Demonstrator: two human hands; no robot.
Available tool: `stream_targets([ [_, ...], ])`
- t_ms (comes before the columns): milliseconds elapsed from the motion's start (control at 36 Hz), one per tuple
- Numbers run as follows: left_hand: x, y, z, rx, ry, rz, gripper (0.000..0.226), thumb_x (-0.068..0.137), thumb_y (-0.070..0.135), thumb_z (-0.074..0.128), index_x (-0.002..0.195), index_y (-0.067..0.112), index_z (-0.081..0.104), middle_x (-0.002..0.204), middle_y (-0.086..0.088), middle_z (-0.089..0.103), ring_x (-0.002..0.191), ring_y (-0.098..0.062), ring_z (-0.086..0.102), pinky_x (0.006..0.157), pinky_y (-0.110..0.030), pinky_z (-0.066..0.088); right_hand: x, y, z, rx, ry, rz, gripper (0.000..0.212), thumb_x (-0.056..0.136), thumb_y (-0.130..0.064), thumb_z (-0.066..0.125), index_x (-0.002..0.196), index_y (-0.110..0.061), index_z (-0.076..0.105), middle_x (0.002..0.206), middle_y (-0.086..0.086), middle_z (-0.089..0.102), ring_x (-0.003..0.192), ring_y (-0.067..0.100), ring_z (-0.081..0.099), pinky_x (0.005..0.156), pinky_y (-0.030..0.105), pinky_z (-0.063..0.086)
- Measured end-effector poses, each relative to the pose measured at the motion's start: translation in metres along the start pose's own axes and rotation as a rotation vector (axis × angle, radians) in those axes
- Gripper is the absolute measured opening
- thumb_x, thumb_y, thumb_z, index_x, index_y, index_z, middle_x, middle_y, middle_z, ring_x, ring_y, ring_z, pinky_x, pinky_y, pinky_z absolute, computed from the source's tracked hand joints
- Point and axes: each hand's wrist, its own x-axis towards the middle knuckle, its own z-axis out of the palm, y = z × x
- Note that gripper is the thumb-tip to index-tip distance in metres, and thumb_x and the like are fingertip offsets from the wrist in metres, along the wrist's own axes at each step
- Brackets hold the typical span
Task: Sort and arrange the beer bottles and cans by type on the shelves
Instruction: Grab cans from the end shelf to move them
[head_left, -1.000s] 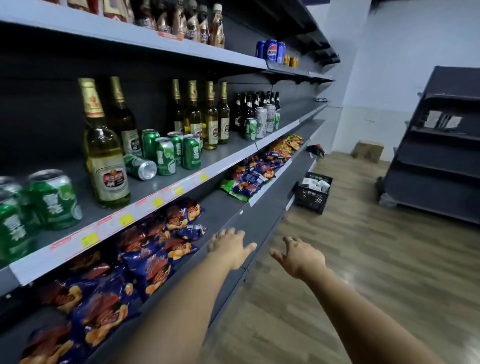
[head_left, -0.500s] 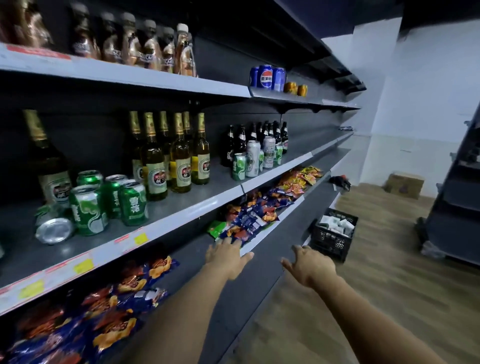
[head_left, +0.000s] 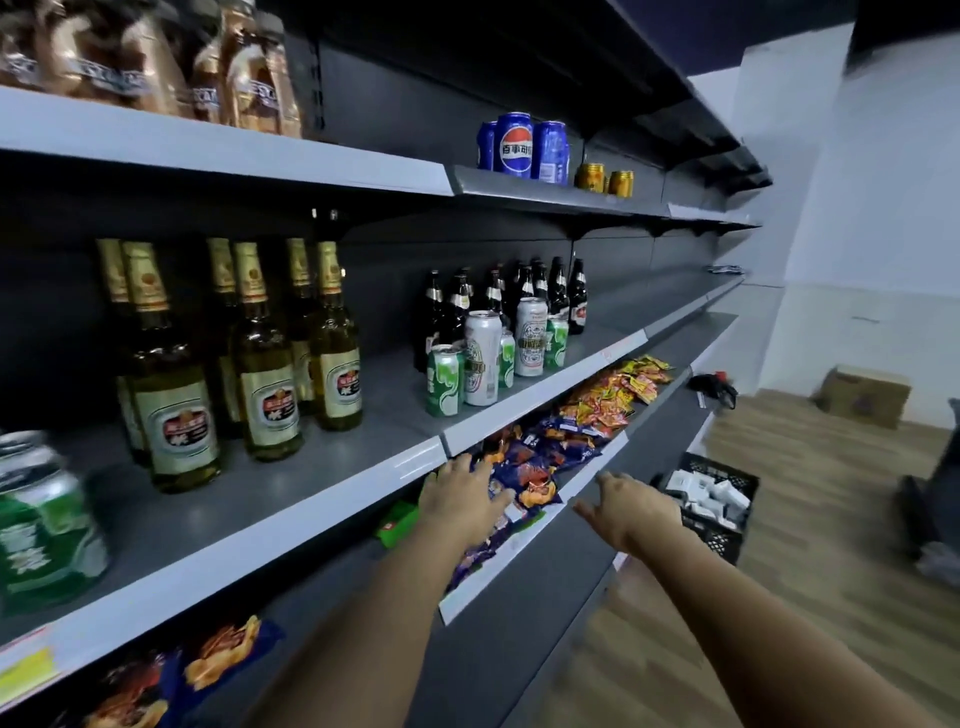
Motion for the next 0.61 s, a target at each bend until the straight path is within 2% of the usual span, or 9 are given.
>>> stream_targets([
  [83,0.044,0.006,-0.008,-0.008,0.043,0.005,0.06,0.098,0.055,0.035,0.146,0.019,0.032,0.154,-0.009,0.028,0.138,-0.03,0.029,0.111,-0.045,0.031,0.042,0.009,-0.007,-0.005,-0.001,0.007,0.065,0.096,-0.063,0.032,0.142,-0.018,0.036,0.144,0.005,0.046,0.129,0.027,0.047,0.096,0.039,0.043],
  [222,0.105,0.014,-0.017,-0.063,0.149,-0.013,0.065,0.097,0.053,0.041,0.151,0.022,0.024,0.16,-0.008,0.012,0.146,-0.03,0.015,0.116,-0.047,0.023,0.102,0.021,-0.018,0.007,-0.011,0.014,0.063,0.096,-0.061,0.034,0.142,-0.019,0.036,0.138,0.008,0.052,0.124,0.029,0.052,0.092,0.04,0.045],
  [389,0.161,0.021,-0.024,-0.033,0.4,-0.056,0.077,0.094,0.047,0.053,0.154,0.023,0.01,0.162,-0.012,-0.003,0.149,-0.031,0.003,0.12,-0.041,0.01,0.166,0.031,-0.028,-0.003,0.022,-0.024,0.061,0.096,-0.061,0.033,0.138,-0.017,0.039,0.137,0.009,0.051,0.122,0.03,0.053,0.089,0.04,0.046],
  [500,0.192,0.031,-0.024,-0.12,0.528,-0.101,0.085,0.093,0.036,0.06,0.155,0.024,0.003,0.161,-0.012,-0.013,0.149,-0.03,-0.006,0.121,-0.042,0.013,0.207,0.04,-0.034,-0.016,0.052,-0.09,0.06,0.097,-0.059,0.034,0.138,-0.015,0.039,0.135,0.01,0.053,0.121,0.031,0.053,0.089,0.041,0.046],
  [611,0.218,0.046,-0.025,-0.131,0.636,-0.145,0.09,0.092,0.033,0.06,0.155,0.021,-0.003,0.16,-0.012,-0.018,0.148,-0.03,-0.011,0.12,-0.038,0.014,0.252,0.055,-0.037,-0.039,0.087,-0.166,0.058,0.098,-0.057,0.033,0.137,-0.014,0.039,0.134,0.01,0.053,0.12,0.031,0.053,0.079,0.038,0.042],
])
